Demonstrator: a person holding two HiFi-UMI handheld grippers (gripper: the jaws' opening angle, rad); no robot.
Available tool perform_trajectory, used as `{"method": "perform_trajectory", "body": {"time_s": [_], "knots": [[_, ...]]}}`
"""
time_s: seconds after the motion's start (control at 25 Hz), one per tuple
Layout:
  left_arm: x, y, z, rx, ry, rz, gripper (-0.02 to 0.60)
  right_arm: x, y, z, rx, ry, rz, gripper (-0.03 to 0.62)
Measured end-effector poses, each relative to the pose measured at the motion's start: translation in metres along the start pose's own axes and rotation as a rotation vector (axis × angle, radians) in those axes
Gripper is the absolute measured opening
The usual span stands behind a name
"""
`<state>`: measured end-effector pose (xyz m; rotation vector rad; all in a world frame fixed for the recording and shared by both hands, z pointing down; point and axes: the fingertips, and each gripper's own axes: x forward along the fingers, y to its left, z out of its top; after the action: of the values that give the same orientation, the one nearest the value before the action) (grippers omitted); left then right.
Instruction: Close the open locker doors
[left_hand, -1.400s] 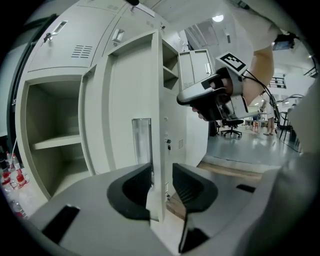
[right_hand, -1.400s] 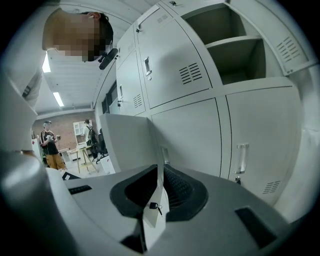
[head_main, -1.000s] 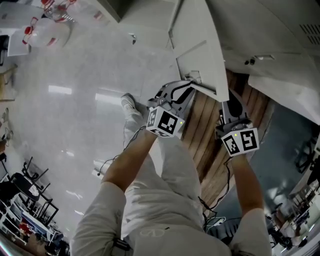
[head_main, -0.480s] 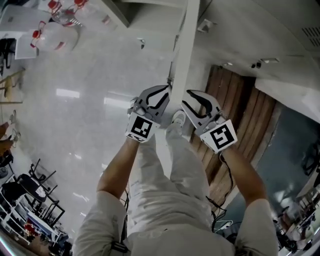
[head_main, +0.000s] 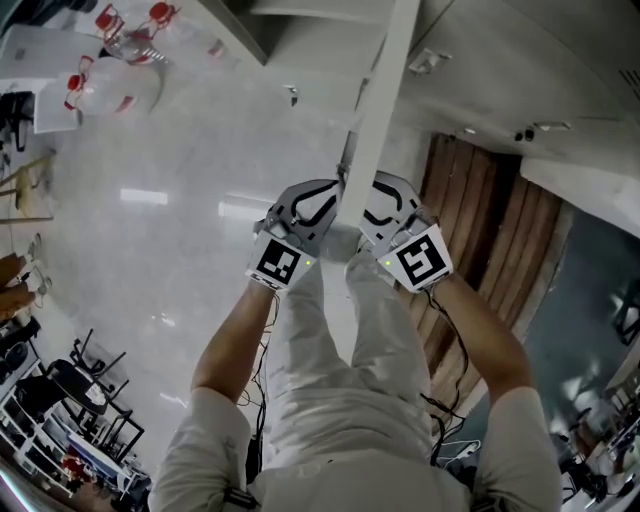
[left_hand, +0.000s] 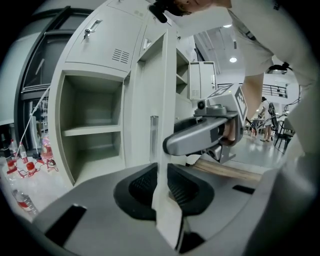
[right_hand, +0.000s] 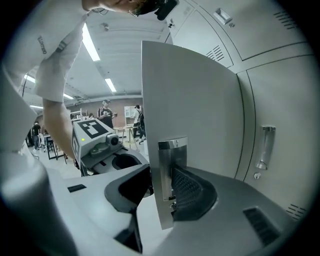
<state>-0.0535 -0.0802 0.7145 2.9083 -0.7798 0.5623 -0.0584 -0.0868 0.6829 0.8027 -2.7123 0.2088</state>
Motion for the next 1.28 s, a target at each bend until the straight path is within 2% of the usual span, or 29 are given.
{"method": "perform_trajectory", "body": {"time_s": [0.2,0.24,0.48,0.8,0.92,1.08,1.16,1.28], "knots": [[-0.011,0.014,-0.005,0.009,0.016,-0.006,0.059,0.014,0.004,0.005,-0.022,0.022,0.005,0.13],[-0.017,0.021,-0.01,0.0,0.024,0.009,0.041,0.019,0.005,0.007,-0.023,0.024,0.005,0.129],[-0.068,0.069,-0.044,-0.095,0.056,0.134,0.028,0.054,0.006,0.018,-0.024,0.017,0.011,0.12],[-0.066,0.094,-0.044,-0.111,0.022,0.136,0.018,0.117,-0.003,0.045,0.024,-0.013,-0.021,0.117],[-0.054,0.12,-0.042,-0.107,0.016,0.238,0.018,0.139,-0.012,0.054,0.025,-0.023,-0.043,0.112],[-0.042,0.164,-0.039,-0.168,-0.013,0.357,0.018,0.166,-0.025,0.065,0.019,-0.028,-0.074,0.103],[-0.036,0.182,-0.038,-0.199,-0.026,0.389,0.005,0.177,-0.034,0.07,0.017,-0.03,-0.093,0.092],[-0.026,0.202,-0.032,-0.211,-0.047,0.388,0.005,0.19,-0.049,0.076,-0.001,-0.035,-0.135,0.071]]}}
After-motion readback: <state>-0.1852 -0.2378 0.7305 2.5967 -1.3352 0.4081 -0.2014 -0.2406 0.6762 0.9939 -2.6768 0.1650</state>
